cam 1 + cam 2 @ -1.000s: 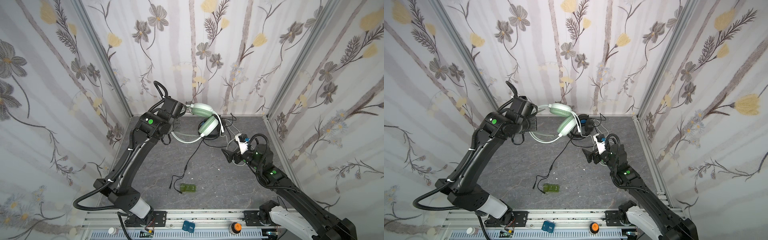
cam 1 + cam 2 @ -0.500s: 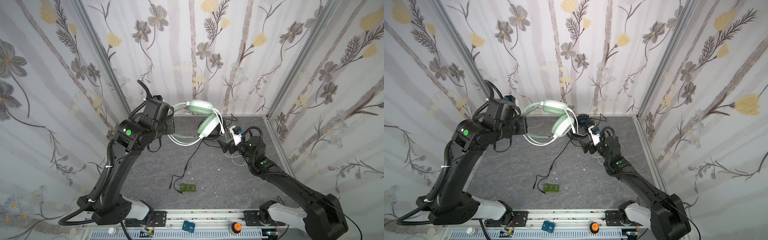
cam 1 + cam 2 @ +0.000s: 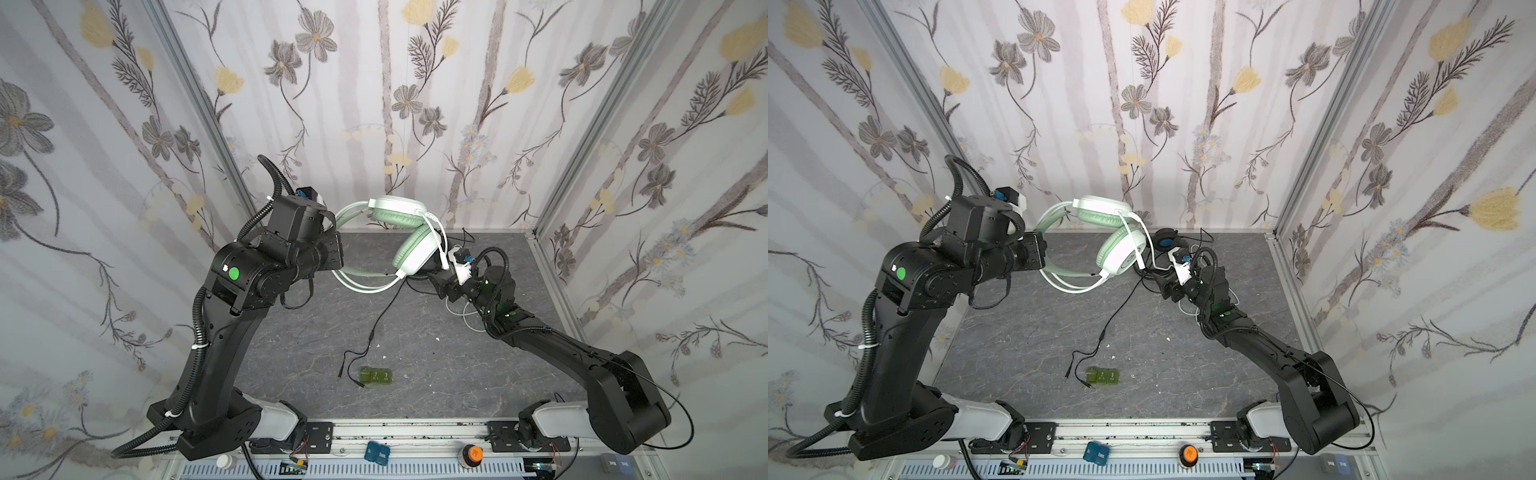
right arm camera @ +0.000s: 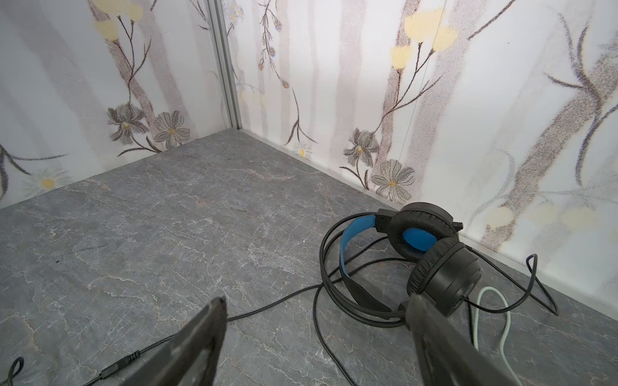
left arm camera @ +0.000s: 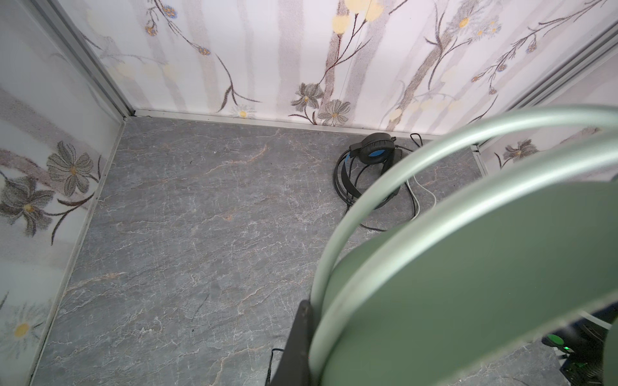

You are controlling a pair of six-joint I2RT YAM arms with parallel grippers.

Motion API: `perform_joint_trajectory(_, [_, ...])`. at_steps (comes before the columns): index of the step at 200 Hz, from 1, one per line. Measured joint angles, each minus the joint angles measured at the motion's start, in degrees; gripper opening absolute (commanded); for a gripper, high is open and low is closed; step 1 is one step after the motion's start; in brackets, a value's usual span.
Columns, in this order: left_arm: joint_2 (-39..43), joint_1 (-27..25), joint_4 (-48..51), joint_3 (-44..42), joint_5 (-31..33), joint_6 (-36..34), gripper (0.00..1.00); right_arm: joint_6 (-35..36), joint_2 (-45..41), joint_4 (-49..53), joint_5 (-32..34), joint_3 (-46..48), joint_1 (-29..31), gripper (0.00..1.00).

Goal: Wrap the headphones
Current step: 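Lift the pale green headset with the left gripper toward the far wall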

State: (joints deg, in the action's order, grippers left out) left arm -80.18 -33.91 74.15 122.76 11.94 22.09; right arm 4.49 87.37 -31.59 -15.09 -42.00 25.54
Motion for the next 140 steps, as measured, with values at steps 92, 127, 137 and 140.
perform_joint_trajectory(92, [-0.3, 0.8, 1.7, 3.0, -0.7, 2.1, 0.00, -1.3, 3.5, -4.3, -2.9, 1.0, -2.8, 0.44])
perform_joint_trajectory(127, [-1.1, 1.4, 1.7, 3.7, -1.3, 2.4, 0.00, -1.2, 5.0, -4.0, -4.1, 1.1, -3.7, 0.00])
perform_joint_trajectory(137, [-1.3, 1.9, 1.7, 3.7, -1.1, 2.7, 0.00, -0.9, 4.5, -3.1, -4.0, 0.9, -3.7, 0.00])
perform_joint_trajectory(140, [-1.4, 2.0, 1.8, 3.7, -1.0, 3.0, 0.00, -0.8, 4.3, -2.4, -3.9, 0.8, -3.7, 0.00])
